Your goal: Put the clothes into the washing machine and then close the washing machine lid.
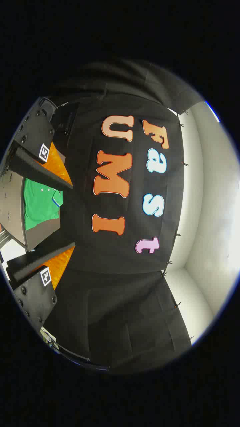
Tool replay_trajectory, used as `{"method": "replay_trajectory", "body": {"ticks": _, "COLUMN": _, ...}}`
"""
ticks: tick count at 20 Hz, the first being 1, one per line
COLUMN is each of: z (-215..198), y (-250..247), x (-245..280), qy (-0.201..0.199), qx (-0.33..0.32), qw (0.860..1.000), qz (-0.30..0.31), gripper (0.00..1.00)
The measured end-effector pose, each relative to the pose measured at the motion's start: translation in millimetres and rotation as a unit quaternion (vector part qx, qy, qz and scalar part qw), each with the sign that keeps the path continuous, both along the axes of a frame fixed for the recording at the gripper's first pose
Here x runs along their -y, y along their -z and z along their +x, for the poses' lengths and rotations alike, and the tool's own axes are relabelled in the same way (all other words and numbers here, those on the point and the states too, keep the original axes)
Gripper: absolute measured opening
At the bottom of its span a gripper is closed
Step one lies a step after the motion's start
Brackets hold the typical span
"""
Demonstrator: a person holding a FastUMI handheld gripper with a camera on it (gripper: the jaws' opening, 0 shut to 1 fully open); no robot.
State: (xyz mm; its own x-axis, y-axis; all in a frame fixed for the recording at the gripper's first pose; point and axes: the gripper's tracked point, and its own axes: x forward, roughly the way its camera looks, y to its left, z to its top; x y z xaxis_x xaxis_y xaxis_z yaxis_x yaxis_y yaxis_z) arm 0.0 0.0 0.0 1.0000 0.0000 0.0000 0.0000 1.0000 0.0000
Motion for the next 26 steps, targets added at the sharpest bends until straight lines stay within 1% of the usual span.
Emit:
{"method": "replay_trajectory", "body": {"ticks": 19, "z": 5.9, "y": 10.5, "x": 7.3, "qy": 0.009, "qx": -0.009, "qw": 0.999, "qz": 0.039, "gripper": 0.98}}
{"method": "replay_trajectory", "body": {"ticks": 26, "z": 12.1, "y": 4.8, "x": -3.9, "qy": -0.003, "qx": -0.012, "qw": 0.999, "qz": 0.051, "gripper": 0.98}}
